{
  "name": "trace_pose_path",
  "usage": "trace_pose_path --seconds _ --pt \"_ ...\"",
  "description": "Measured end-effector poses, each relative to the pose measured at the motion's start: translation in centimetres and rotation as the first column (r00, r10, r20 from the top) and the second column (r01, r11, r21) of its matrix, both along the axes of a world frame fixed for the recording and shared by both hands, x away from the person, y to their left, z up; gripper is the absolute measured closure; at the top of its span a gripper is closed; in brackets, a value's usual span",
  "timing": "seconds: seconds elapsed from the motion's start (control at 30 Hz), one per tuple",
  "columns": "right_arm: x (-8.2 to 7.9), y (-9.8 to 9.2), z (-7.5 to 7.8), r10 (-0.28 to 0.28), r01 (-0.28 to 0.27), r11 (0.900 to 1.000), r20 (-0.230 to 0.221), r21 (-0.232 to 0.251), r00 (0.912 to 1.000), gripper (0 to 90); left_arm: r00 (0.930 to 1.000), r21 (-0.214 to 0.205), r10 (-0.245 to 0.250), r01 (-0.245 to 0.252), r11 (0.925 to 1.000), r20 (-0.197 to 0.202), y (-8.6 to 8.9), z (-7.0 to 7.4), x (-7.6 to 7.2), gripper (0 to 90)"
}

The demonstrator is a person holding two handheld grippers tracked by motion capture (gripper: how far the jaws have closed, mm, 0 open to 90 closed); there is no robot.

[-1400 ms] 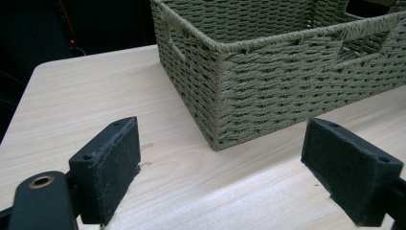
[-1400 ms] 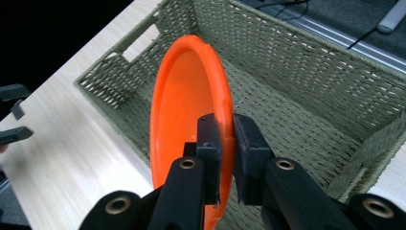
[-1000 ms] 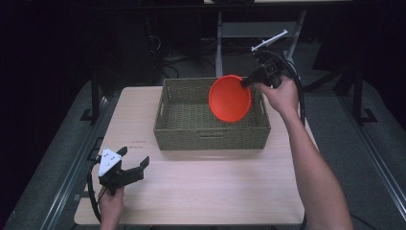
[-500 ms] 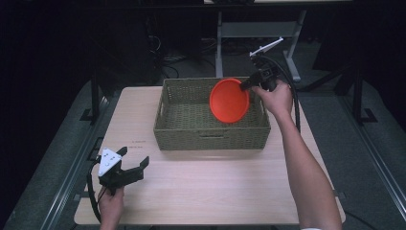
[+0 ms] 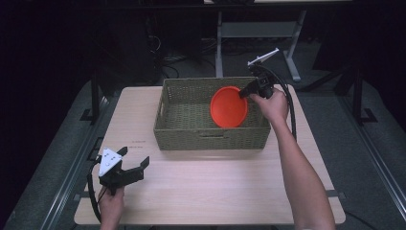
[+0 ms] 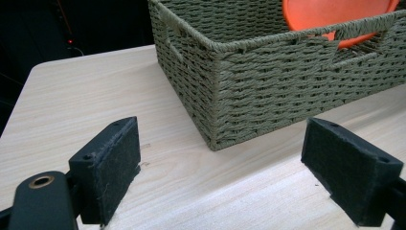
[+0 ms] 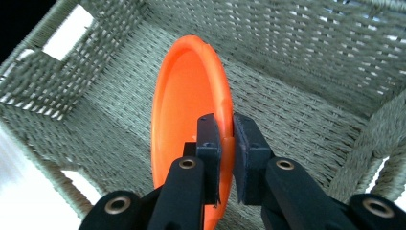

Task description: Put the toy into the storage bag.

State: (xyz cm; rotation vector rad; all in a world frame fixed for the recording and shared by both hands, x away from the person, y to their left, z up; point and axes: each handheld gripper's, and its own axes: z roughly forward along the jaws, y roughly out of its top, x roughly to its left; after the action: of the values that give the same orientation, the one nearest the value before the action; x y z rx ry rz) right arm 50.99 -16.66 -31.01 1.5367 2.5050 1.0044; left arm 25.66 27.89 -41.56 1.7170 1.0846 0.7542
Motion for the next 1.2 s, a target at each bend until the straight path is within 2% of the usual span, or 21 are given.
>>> trace_pose_path --seconds 0.27,0.47,0.63,0.83,0.93,1.2 --pt "0.2 0.4 -1.5 -0.007 0.007 0.9999 -0.034 -0.011 0.9994 81.8 1.0000 -0.002 0.003 -0.003 1.0000 -0.002 0.0 0.0 0.0 12.8" --pt "0.3 0.6 -2.5 -0.008 0.006 0.9990 -0.045 -0.045 0.9990 81.7 1.0000 -0.004 0.004 -0.004 1.0000 -0.003 0.0 0.0 0.0 12.7" --pt "0.4 0.7 -3.0 -0.011 0.007 0.9980 -0.065 -0.063 0.9978 81.7 1.0000 -0.002 0.003 -0.003 1.0000 -0.002 0.0 0.0 0.0 12.8" --pt "0.5 0.7 -3.7 -0.024 0.015 0.9936 -0.078 -0.112 0.9967 81.3 1.0000 -0.006 0.004 -0.004 1.0000 -0.002 0.0 0.0 0.0 12.8" --pt "0.5 0.3 -4.0 -0.038 0.029 0.9943 -0.089 -0.103 0.9954 80.7 1.0000 -0.001 0.002 -0.002 1.0000 -0.002 0.0 0.0 0.0 12.8" --pt "0.4 -0.6 -4.2 -0.065 0.051 0.9889 -0.095 -0.139 0.9933 74.9 1.0000 0.000 0.000 0.000 1.0000 -0.004 -0.1 0.0 0.0 12.8"
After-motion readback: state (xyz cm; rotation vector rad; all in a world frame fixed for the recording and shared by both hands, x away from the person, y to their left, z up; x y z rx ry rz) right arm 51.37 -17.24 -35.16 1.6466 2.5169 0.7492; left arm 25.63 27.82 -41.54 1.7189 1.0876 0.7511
